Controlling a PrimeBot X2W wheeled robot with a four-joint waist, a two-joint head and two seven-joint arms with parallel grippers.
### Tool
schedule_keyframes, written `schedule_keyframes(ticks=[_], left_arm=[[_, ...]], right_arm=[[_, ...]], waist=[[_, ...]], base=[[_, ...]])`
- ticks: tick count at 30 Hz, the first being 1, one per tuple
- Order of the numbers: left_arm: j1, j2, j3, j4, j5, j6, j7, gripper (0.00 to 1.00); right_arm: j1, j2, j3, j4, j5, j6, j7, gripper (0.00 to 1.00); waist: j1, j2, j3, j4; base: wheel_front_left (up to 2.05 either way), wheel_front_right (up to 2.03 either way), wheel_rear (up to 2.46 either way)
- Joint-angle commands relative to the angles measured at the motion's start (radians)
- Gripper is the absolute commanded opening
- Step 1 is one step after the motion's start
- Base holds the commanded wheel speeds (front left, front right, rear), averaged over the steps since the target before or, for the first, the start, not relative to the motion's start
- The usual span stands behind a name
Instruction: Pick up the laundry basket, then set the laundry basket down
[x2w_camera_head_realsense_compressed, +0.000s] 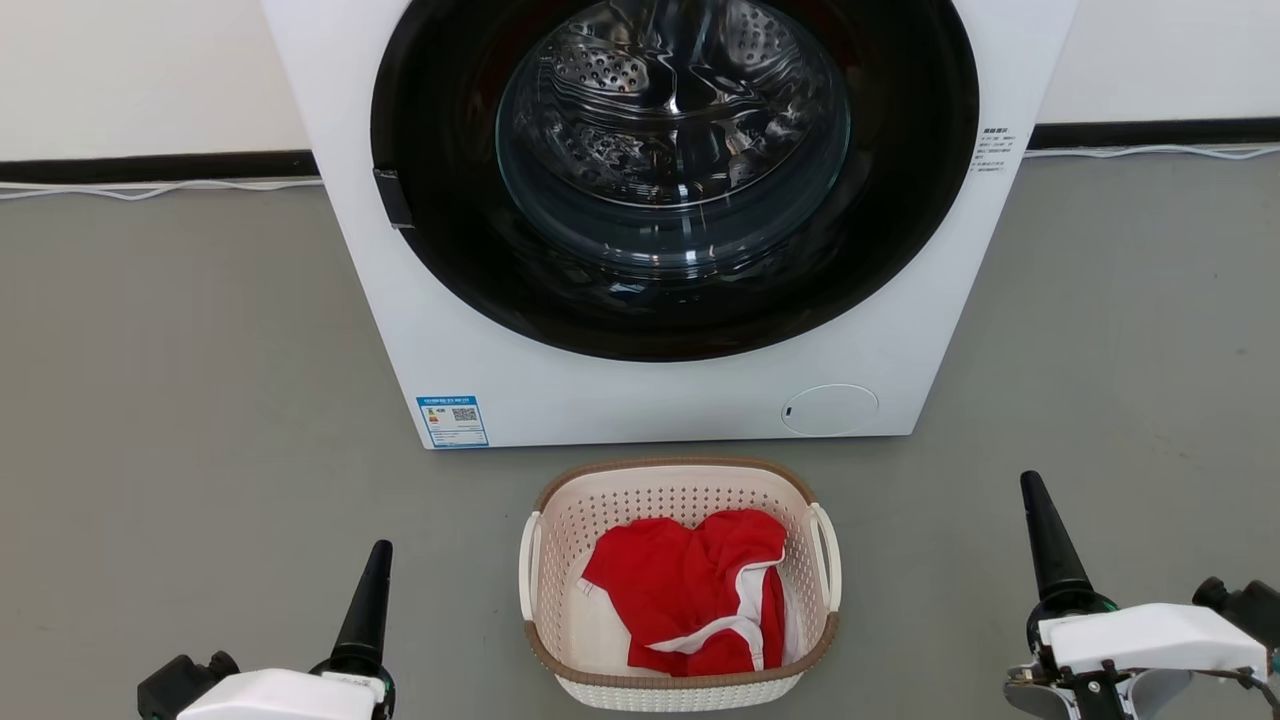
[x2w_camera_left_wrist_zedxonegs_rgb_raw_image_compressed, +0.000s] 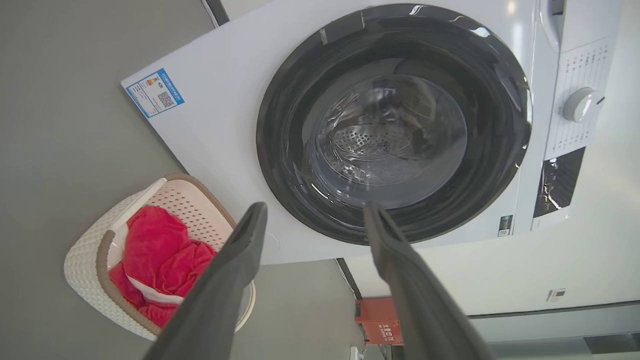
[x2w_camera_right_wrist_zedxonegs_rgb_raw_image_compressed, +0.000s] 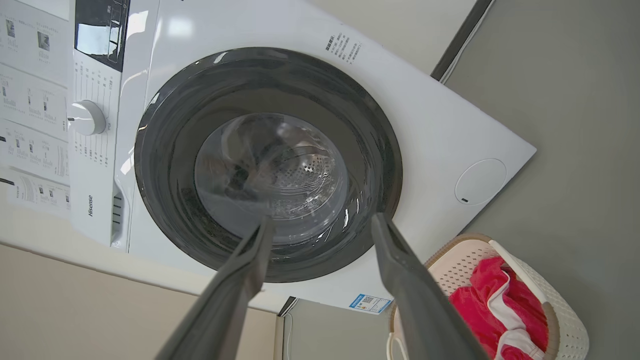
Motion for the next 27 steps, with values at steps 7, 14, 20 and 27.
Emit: schedule_keyframes(ticks=[7,14,20,27], left_arm=[[-0.052,0.008,0.000,-0.026,0.143,0.004,-0.029,1.00],[-0.053,0.009,-0.009,-0.034,0.259,0.009,-0.053,1.00],[-0.052,0.010,-0.018,-0.037,0.315,0.007,-0.068,1.00],[-0.054,0.011,-0.026,-0.045,0.406,0.006,-0.089,1.00]], right_arm=[[-0.010,-0.013,0.024,-0.054,-0.159,0.004,-0.033,1.00],[-0.002,-0.013,0.031,-0.061,-0.281,0.004,-0.056,1.00],[0.004,-0.012,0.029,-0.049,-0.344,0.005,-0.071,1.00],[0.004,-0.011,0.025,-0.040,-0.455,0.005,-0.092,1.00]], waist=[[-0.0001,0.0000,0.003,-0.001],[-0.0001,0.0000,0.002,-0.002],[-0.0001,0.0000,0.001,-0.003],[-0.0001,0.0000,0.000,-0.005]], base=[[0.00,0.00,0.00],[0.00,0.00,0.00],[0.00,0.00,0.00],[0.00,0.00,0.00]])
